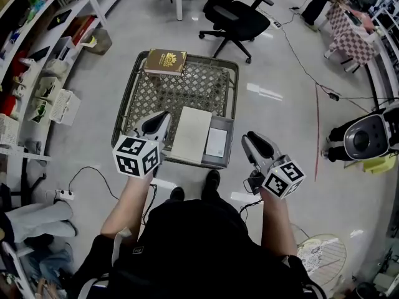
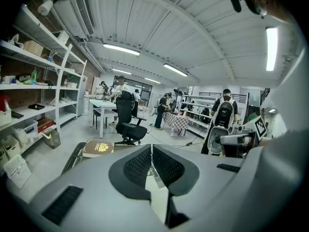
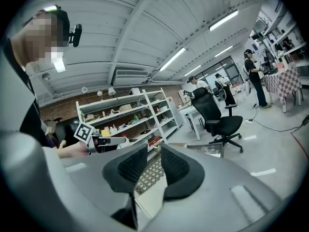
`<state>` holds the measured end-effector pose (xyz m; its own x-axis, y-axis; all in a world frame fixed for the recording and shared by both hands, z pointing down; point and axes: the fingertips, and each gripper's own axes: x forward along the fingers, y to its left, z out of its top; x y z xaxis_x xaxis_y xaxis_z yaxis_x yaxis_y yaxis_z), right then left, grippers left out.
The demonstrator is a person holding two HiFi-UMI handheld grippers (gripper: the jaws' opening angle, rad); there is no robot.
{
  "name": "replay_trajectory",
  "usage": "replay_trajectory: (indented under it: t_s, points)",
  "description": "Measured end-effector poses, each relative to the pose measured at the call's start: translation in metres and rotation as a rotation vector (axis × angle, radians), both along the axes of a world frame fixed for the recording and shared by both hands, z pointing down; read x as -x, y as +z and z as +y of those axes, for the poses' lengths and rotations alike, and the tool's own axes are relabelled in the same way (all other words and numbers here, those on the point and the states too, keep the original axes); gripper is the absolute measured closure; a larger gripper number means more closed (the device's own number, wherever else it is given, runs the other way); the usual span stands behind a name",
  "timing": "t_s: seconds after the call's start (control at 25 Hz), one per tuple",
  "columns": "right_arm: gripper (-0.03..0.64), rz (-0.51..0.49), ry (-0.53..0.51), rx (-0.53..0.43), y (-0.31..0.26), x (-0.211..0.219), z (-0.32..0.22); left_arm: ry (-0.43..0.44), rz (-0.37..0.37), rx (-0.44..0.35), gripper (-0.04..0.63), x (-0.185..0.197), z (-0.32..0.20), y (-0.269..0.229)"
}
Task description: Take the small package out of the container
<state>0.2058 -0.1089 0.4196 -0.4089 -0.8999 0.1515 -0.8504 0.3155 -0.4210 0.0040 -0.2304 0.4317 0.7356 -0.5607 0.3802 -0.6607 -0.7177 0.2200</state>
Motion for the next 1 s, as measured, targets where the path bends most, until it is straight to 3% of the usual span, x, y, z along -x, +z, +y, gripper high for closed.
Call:
replay_trajectory:
  t_s: [0.2,0.4,0.76,1.0]
  points:
    - [0.499,-0.003,-0.135,0.056,0.03,-0.02,-0.032,-0.062,-0.011,-0.004,0.577,-0.038,-0.012,-0.003]
    - [0.472,0.045,-0.281,0.134,0.066,-0.015,-0.054,-0.119,-0.053,-0.008,0.577,-0.044,-0.013,0.0]
    - [0.42,0.258,-0.532,0.308,0.15,0.027,-0.08,-0.201,-0.064,0.071,0.577,-0.02,-0.017,0.033]
    - [0.391,0.444,-0.639,0.455,0.227,0.038,-0.08,-0.208,-0.062,0.119,0.577,-0.01,-0.018,0.055]
